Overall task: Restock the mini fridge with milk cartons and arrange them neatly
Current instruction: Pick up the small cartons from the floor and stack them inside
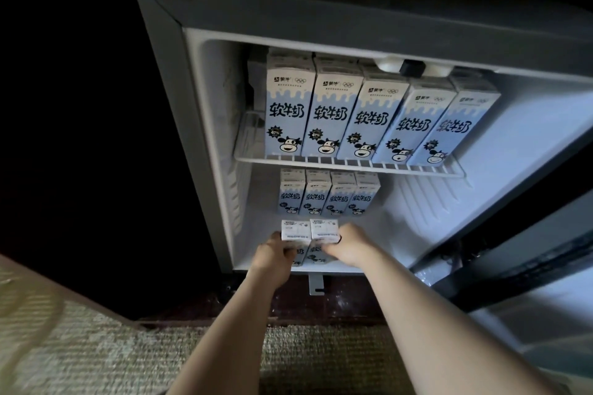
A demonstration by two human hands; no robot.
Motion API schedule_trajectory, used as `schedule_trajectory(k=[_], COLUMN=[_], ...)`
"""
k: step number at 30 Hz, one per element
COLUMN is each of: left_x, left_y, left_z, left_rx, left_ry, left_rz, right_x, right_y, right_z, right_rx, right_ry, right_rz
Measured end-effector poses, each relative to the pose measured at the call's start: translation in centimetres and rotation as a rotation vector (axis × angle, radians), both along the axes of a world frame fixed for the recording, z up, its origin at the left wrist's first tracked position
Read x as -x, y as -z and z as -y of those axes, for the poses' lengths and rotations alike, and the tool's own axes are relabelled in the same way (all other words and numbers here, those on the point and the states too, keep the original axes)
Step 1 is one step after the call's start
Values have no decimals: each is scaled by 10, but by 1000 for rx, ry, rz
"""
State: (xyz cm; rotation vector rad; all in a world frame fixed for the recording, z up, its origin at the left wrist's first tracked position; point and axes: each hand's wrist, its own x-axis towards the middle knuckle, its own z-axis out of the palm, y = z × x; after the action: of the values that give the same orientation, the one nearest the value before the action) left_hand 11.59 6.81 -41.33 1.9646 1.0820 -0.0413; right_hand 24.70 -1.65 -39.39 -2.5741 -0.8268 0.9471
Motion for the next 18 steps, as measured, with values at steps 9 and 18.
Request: schedule_trajectory(k=[9, 18], left_x=[-16, -39], left_y=[8, 10], left_z=[-7, -25], left_rx=[2, -43], left_ry=[-95, -98], left_rz=[47, 32], right_x=[-6, -17], right_y=[14, 21], right_z=[-11, -26], right_rx=[-108, -177], right_ry=[72, 107], right_rz=[29, 65])
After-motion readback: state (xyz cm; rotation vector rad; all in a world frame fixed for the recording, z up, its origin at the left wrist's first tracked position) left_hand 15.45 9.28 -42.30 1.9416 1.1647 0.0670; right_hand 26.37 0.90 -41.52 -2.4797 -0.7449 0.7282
